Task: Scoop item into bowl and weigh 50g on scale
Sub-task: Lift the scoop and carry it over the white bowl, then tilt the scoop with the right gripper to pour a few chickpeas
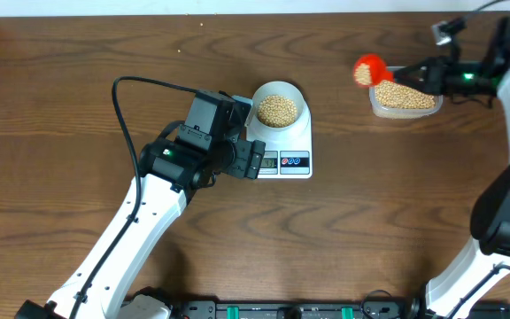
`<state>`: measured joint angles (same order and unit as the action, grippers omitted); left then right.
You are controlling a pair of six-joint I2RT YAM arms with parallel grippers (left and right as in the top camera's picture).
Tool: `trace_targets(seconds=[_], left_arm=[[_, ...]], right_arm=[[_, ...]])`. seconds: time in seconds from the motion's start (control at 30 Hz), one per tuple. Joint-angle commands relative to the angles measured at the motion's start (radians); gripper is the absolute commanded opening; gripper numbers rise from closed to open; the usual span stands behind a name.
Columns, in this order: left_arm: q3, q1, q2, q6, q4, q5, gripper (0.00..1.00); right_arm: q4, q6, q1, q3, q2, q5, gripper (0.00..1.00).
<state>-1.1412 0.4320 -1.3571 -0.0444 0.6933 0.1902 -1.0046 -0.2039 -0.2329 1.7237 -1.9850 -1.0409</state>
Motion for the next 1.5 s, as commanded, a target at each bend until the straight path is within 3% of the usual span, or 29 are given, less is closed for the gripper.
trace_targets(seconds=[0.0,0.33,0.57,1.47], left_arm=[[0.006,-0.005,0.02,0.01,0.003,0.008,0.88],[0.006,-0.005,0.02,0.01,0.003,0.008,0.88],[0.006,-0.005,0.02,0.011,0.002,0.008,0.88],[0.006,-0.005,0.02,0.01,0.002,0.008,0.88]], right_arm=[[0.023,0.011,0.07,-0.002,0.003,-0.068,0.01],[0.105,0.103,0.239,-0.002,0.004,-0.064,0.01],[0.129,0.127,0.334,-0.002,0.004,0.061,0.01],[0.163,0.165,0.501,0.006,0.011,0.411,0.01]])
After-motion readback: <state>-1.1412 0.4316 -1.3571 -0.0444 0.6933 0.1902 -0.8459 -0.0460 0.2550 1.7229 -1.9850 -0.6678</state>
